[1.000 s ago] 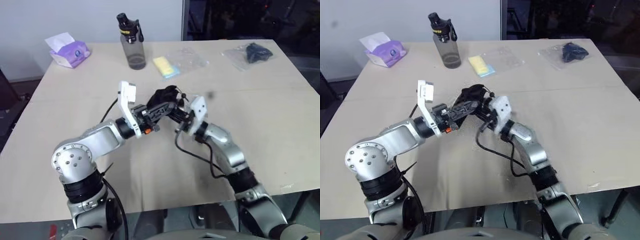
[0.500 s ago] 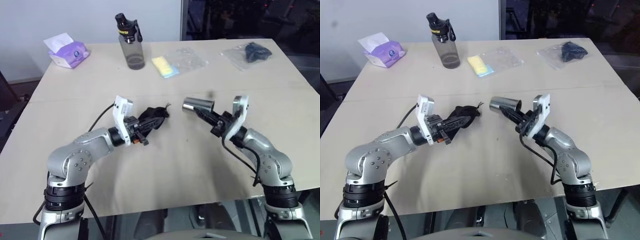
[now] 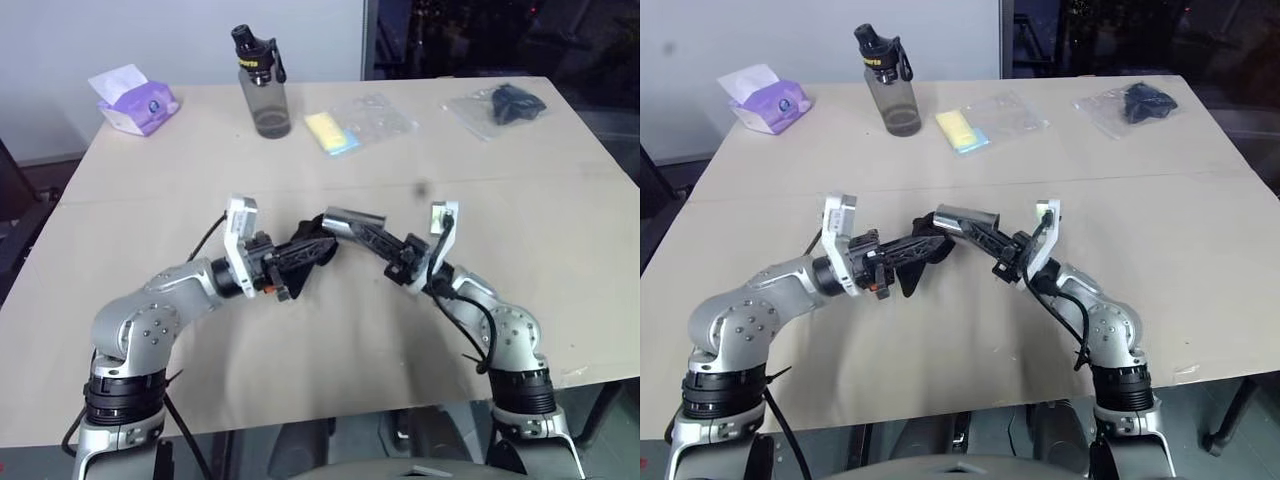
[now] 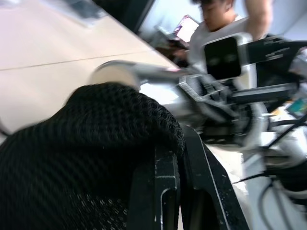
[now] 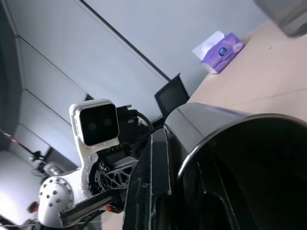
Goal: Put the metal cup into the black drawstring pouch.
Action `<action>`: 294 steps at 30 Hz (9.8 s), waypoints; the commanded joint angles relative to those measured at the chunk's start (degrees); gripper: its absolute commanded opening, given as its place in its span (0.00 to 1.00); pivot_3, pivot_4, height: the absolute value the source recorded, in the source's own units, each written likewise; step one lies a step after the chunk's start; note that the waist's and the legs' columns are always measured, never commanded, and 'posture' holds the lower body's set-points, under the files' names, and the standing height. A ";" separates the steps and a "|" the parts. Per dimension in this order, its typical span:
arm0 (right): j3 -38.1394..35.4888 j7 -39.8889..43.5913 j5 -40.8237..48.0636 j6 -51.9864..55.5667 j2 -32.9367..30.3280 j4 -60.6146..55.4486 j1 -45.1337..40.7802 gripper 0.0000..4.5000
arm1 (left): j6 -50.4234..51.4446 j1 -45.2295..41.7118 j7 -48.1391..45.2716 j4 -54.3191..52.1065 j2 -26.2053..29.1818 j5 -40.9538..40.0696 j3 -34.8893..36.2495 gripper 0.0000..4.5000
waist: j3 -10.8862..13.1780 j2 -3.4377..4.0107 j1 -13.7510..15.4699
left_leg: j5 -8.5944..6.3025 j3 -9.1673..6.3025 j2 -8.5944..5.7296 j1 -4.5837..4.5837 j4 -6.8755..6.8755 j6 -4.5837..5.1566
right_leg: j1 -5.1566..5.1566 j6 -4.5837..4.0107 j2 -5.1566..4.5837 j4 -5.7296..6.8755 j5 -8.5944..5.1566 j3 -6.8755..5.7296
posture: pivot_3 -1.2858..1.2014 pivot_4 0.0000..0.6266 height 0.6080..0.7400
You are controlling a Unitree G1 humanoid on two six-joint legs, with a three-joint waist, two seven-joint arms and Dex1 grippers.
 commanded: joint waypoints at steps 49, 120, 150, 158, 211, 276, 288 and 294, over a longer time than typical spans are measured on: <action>28.74 10.12 -60.06 -47.42 -7.00 20.36 -16.54 0.01 | 1.40 -2.73 6.45 -2.05 -2.52 -15.94 2.34 0.00 | -0.05 -0.09 0.02 | 0.02 0.03 -0.01 0.02 0.02 -0.03 | -0.05 -0.14 0.05 0.08 0.10 0.07 | 0.52 0.24 1.00; -4.97 -0.65 -14.11 -15.71 -3.17 0.64 -2.97 0.01 | -46.69 -7.70 12.77 11.96 5.10 63.24 -18.04 0.00 | -0.04 0.05 -0.17 | 0.02 0.11 -0.08 0.09 -0.47 0.03 | -0.32 0.09 0.09 0.12 0.25 0.29 | 0.52 0.24 1.00; -4.75 -1.98 -14.88 -16.29 -1.75 0.72 -4.64 0.01 | -52.85 -15.54 29.92 23.92 3.27 78.95 -12.98 0.00 | -0.54 0.28 0.19 | -0.05 0.18 -0.09 -0.45 0.27 0.13 | -0.65 -0.01 0.07 0.48 0.35 0.24 | 0.52 0.24 1.00; 4.20 4.86 -16.53 -14.30 -5.63 -5.71 -4.23 0.01 | -6.93 -22.36 30.09 15.36 -18.92 53.41 3.60 0.00 | -0.52 0.05 -0.13 | -0.04 -0.15 -0.08 -0.71 0.56 0.13 | -0.73 0.00 0.10 0.62 0.37 0.00 | 0.52 0.24 1.00; 4.47 6.44 -14.48 -9.95 -3.43 -10.87 -3.58 0.01 | 35.02 -24.68 32.96 0.43 -28.68 29.13 12.39 0.00 | -0.53 -0.03 -0.06 | 0.06 -0.70 -0.21 -0.58 0.43 -0.08 | -0.51 -0.04 0.08 0.47 0.37 -0.25 | 0.52 0.24 1.00; 2.47 -9.02 -28.16 -42.08 10.28 24.33 -14.40 0.01 | 39.44 -23.67 30.05 -3.85 -30.87 21.06 14.50 0.00 | -0.45 -0.04 -0.03 | 0.16 -0.96 -0.19 -0.33 0.22 -0.26 | -0.23 -0.07 0.05 0.20 0.39 -0.19 | 0.52 0.24 1.00; 28.08 -10.46 -68.46 -60.30 -7.43 33.95 -20.91 0.01 | 38.99 -23.63 29.79 -3.19 -30.65 20.11 13.89 0.00 | -0.41 0.01 -1.36 | 0.14 -0.51 -0.29 -0.01 0.15 -0.22 | 0.00 -0.04 0.06 0.19 0.36 -0.08 | 0.52 0.24 1.00; 36.56 -14.68 -86.58 -71.65 -12.61 43.96 -26.42 0.01 | 38.66 -23.88 29.73 -3.00 -30.83 19.89 13.71 0.00 | -0.38 -0.05 -1.49 | 0.28 -0.43 -0.24 0.00 0.10 -0.46 | -0.04 -0.06 0.08 0.18 0.38 0.02 | 0.52 0.24 1.00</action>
